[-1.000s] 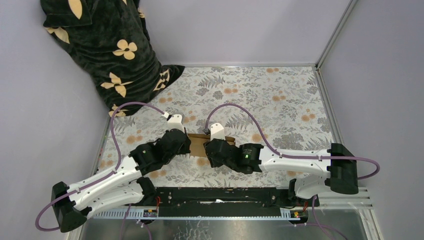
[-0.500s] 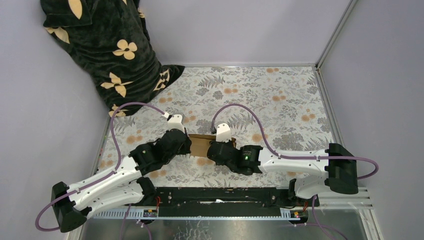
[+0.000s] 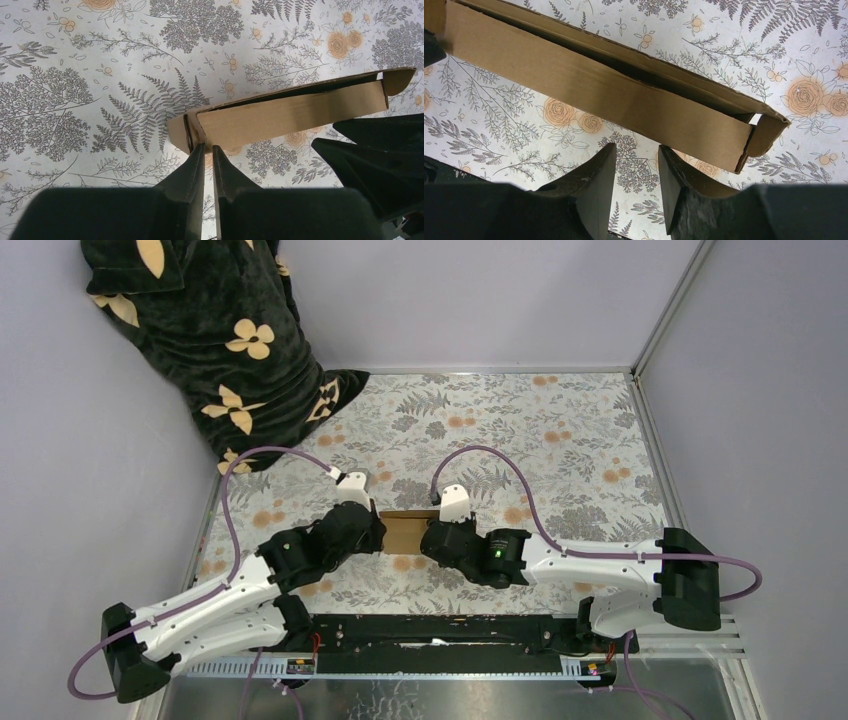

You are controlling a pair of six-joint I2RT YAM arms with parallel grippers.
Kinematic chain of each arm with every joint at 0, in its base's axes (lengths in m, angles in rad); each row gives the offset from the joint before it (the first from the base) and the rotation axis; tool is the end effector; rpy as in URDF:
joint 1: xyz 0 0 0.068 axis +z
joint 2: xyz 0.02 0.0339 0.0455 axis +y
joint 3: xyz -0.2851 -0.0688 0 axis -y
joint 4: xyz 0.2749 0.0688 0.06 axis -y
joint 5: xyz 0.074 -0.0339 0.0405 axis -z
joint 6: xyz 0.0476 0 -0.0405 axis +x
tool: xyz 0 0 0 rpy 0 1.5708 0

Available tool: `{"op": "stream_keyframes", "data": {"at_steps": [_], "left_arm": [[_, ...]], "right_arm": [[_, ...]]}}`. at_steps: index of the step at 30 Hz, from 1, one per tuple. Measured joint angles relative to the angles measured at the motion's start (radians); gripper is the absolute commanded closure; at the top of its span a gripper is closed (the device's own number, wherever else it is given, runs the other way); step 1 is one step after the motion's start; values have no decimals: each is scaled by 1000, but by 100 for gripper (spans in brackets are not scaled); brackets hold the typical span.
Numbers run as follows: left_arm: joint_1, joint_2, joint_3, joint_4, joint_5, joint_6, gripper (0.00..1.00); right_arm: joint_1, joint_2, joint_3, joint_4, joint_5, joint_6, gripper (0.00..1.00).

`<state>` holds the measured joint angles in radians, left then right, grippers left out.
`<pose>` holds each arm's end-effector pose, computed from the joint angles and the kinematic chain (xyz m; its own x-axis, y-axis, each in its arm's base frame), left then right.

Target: Fold the paper box

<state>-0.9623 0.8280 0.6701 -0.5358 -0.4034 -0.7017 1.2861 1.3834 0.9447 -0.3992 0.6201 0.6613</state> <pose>0.1289 -0.1523 0.2642 -0.6549 -0.0986 -0.7492 0.2087 0.9293 -0.3046 0.1155 0.2961 0.2474 -0.5774 -0.1934 -0.7932 -0.4020 0.9129 0.0700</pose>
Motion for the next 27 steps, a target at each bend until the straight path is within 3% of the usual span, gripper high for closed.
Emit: {"op": "stream_keyframes", "data": {"at_steps": [27], "left_arm": [[0, -19, 71, -113, -54, 5, 72]], "right_arm": [[0, -1, -3, 1, -4, 0, 54]]}}
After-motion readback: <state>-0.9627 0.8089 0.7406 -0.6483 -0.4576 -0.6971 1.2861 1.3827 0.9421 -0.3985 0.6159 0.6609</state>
